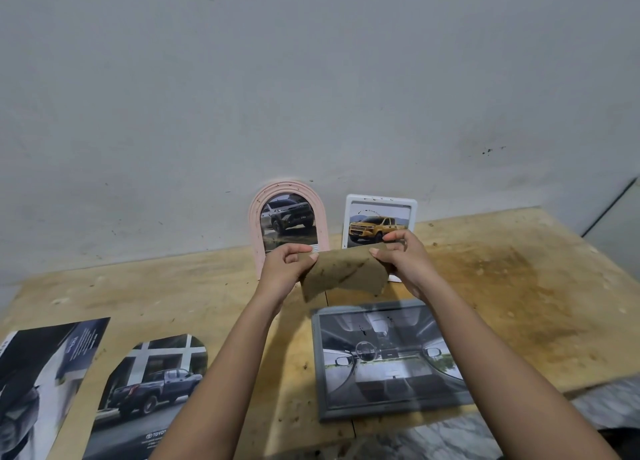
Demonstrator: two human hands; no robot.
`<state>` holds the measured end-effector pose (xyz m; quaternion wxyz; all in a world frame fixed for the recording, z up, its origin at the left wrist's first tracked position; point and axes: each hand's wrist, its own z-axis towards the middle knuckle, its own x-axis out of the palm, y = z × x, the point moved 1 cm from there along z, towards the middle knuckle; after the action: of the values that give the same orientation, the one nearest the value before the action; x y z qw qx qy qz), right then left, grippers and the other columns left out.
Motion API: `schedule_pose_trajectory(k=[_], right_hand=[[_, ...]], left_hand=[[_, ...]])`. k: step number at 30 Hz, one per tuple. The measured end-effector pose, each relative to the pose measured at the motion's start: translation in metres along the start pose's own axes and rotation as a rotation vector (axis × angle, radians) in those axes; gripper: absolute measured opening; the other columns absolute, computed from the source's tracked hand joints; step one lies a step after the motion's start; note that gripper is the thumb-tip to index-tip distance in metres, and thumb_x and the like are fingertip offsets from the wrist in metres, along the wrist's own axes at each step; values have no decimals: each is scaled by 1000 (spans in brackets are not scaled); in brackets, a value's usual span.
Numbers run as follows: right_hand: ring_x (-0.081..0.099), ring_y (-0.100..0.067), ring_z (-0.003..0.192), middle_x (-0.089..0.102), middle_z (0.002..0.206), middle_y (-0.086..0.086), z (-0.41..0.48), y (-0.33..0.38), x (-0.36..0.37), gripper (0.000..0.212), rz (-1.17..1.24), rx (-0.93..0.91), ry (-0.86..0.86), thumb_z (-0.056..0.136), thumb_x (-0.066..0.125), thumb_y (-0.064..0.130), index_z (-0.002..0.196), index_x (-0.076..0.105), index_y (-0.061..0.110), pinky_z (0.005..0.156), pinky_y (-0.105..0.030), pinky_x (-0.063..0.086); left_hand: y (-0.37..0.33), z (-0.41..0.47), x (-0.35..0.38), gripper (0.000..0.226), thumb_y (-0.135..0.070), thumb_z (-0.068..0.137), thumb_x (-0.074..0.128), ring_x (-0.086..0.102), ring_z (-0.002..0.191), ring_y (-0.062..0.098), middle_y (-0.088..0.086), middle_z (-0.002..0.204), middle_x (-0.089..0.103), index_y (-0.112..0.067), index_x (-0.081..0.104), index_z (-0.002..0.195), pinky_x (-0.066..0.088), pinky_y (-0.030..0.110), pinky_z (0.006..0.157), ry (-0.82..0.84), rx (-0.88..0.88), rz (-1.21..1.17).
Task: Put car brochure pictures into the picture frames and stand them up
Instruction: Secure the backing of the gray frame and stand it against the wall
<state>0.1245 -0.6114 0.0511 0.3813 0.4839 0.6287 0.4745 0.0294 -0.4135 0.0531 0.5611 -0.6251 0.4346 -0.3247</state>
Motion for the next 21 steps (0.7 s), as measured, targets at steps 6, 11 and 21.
schedule_pose_trajectory(k=[6, 11, 21], right_hand=[[62, -24, 92, 64, 96, -6, -6, -1, -3, 29, -75, -51, -3, 71, 81, 17, 95, 64, 13, 78, -38, 54], [57, -14, 92, 66, 95, 1, -12, 1, -6, 25, -301, -68, 79, 69, 82, 16, 91, 71, 14, 80, -27, 46], [57, -16, 80, 61, 92, -2, -21, 3, -13, 16, -32, -14, 321, 88, 57, 19, 76, 49, 12, 57, -21, 48]], left_hand=[[-2, -1, 2, 36, -14, 68, 83, 59, 84, 14, -1, 90, 60, -13, 63, 99, 50, 23, 73, 17, 55, 180], [8, 4, 1, 17, -15, 74, 78, 53, 78, 14, -4, 81, 60, -16, 66, 87, 44, 22, 66, -33, 169, 384], [-7, -9, -4, 6, -16, 92, 58, 61, 76, 3, -10, 78, 67, -14, 60, 87, 49, 18, 72, 340, 166, 72]])
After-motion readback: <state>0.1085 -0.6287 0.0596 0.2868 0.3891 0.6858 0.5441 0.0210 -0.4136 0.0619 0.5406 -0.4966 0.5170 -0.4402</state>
